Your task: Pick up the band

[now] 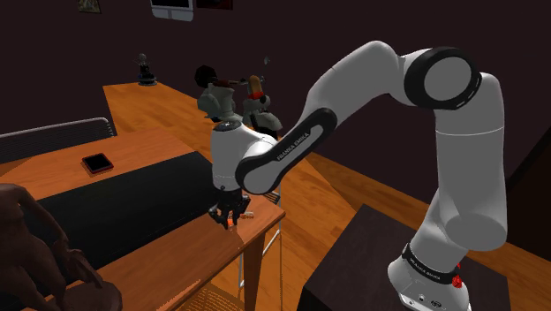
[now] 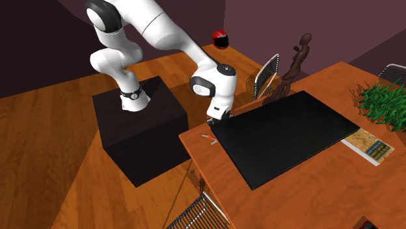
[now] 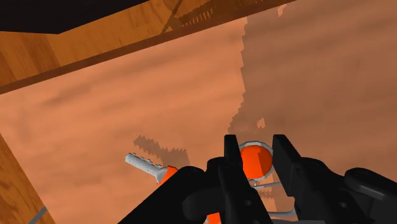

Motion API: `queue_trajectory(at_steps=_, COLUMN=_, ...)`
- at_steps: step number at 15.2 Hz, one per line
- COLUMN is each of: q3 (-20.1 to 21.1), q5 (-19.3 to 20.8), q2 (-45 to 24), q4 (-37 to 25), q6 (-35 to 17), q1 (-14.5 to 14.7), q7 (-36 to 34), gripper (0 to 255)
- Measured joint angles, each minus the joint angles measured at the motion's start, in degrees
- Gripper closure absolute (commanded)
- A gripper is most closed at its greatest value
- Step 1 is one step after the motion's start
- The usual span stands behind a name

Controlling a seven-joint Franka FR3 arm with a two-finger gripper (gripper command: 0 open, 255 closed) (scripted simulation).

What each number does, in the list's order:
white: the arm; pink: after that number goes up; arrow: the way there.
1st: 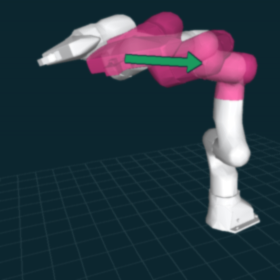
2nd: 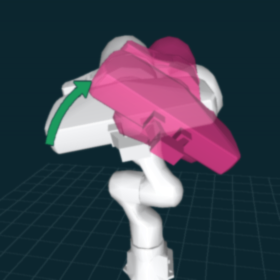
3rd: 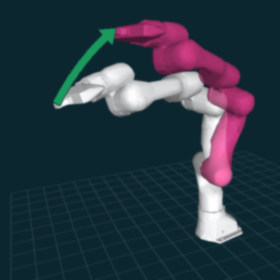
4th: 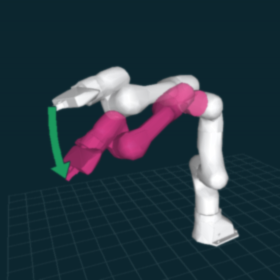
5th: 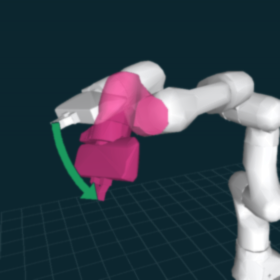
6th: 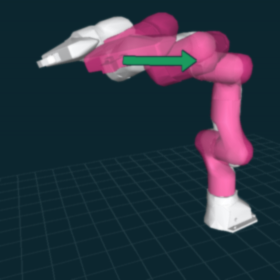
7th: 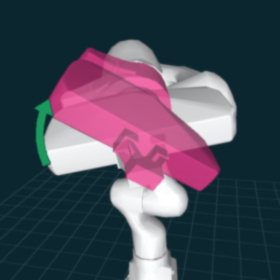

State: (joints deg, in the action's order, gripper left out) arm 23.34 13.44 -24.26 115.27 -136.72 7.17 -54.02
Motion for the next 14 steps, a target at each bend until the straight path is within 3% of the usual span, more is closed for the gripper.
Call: queue_trajectory(at_steps=14, q3=2.0, q5=-4.1, q2=6.5, q4=-1.7, q6=8.1, q1=-1.7, q7=2.7, gripper=255)
